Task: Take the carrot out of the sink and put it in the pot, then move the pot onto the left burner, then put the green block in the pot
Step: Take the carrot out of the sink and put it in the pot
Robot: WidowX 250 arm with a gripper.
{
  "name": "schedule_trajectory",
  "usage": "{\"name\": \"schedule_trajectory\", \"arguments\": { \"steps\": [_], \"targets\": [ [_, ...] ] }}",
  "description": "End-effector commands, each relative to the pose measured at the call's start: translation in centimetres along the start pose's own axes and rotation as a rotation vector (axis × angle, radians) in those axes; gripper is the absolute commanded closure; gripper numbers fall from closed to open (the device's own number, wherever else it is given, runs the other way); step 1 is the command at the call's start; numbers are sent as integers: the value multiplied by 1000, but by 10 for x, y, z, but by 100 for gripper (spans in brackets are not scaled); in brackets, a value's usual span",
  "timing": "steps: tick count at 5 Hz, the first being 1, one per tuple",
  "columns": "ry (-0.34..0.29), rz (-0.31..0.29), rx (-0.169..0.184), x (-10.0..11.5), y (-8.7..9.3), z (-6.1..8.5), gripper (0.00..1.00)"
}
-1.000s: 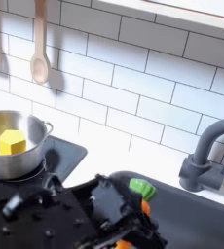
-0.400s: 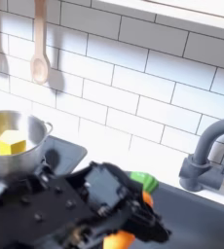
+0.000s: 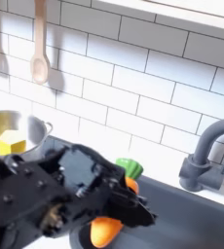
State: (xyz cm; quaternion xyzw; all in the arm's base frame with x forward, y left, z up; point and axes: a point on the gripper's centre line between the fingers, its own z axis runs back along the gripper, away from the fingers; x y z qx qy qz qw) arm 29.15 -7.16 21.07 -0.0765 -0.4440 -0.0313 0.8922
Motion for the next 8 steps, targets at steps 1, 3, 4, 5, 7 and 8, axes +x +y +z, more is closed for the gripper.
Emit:
{"name": "schedule_trajectory", "arguments": {
  "steps": [1,3,4,5,7,8],
  "targets": [
    [-11,65,20,7,28,3,100],
    [-35,117,38,19,59,9,100],
    [-40,134,47,22,70,10,100],
    [-43,153,53,25,79,9,100],
    [-40,187,65,31,99,5,100],
    [-33,209,72,34,112,1,100]
  ]
}}
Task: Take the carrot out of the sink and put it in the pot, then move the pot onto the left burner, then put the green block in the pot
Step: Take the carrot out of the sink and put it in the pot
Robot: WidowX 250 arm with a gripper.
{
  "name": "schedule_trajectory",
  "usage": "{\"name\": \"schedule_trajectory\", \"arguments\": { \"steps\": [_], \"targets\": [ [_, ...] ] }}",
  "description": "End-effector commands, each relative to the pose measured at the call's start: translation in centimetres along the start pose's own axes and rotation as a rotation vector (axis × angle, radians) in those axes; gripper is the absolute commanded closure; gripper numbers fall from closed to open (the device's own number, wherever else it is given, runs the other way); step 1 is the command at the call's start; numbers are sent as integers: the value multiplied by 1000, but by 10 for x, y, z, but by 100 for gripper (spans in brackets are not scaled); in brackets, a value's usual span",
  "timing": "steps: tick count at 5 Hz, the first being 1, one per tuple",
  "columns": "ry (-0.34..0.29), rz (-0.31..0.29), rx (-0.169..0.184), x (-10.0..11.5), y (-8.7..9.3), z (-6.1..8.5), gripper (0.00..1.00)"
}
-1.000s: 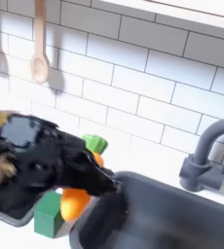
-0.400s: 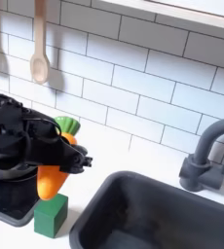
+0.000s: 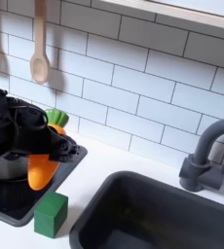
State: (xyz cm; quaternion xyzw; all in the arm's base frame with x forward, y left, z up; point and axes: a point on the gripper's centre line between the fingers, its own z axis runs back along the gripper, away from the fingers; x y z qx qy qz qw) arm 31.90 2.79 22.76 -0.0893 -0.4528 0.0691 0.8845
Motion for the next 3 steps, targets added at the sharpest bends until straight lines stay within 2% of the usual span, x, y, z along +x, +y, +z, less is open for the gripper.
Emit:
{"name": "schedule_trajectory", "arguments": {
  "steps": [1,3],
  "targets": [
    [16,42,10,11,22,-11,100],
    [4,75,15,20,37,-8,100]
  ]
}}
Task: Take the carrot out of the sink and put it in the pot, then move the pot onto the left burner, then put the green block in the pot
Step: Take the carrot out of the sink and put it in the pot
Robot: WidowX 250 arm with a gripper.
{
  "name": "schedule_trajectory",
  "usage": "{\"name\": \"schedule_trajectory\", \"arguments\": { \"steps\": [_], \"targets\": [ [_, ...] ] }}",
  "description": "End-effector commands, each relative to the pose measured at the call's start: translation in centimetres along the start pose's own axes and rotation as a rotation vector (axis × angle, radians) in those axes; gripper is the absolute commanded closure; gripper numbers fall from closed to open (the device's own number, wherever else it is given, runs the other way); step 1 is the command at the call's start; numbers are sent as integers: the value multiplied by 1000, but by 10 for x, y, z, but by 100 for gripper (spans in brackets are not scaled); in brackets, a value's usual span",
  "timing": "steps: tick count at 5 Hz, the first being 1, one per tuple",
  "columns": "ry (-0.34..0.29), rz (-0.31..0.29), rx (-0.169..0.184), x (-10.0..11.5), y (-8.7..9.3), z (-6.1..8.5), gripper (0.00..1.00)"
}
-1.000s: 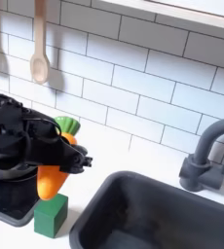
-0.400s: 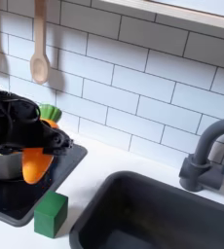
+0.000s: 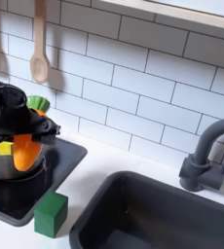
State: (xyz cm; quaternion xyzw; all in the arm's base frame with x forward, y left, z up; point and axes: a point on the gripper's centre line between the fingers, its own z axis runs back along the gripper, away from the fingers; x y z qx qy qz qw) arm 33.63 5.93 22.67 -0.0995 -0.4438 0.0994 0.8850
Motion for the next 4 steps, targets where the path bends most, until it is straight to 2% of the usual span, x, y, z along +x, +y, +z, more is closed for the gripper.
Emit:
{"name": "schedule_trajectory", "arguments": {
  "steps": [1,3,4],
  "targets": [
    [-18,27,8,7,12,8,100],
    [-14,62,37,11,38,8,100],
    [-5,81,44,15,48,2,100]
  ]
}}
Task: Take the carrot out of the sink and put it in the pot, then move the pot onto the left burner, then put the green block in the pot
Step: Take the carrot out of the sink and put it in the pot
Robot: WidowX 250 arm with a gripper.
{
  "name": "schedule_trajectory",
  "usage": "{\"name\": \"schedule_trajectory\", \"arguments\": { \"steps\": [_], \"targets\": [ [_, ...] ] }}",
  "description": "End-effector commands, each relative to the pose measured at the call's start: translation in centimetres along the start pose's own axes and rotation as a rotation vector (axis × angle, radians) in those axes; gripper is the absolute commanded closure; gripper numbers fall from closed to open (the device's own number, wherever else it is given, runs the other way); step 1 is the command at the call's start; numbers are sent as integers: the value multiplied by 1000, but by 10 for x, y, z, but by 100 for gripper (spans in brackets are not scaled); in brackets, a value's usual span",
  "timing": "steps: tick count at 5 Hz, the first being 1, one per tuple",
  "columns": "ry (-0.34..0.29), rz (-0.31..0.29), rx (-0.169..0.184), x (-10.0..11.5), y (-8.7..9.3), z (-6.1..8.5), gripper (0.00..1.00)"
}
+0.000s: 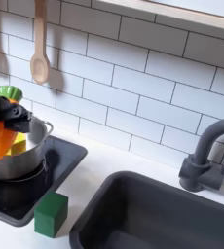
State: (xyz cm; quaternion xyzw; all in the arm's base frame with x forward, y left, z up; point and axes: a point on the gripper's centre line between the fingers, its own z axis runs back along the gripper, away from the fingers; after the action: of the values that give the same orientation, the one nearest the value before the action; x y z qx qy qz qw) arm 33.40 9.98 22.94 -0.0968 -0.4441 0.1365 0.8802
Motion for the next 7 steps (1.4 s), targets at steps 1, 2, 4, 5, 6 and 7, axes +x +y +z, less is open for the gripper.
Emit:
{"name": "schedule_trajectory", "arguments": {
  "steps": [1,2,4,5,6,7],
  "targets": [
    [22,22,1,8,11,-16,100],
    [38,22,4,9,13,-27,100],
    [64,46,22,9,26,-45,100],
    [65,56,12,14,24,-54,100],
    [68,68,12,17,28,-59,100],
    [78,58,8,16,27,-63,100]
  ]
}}
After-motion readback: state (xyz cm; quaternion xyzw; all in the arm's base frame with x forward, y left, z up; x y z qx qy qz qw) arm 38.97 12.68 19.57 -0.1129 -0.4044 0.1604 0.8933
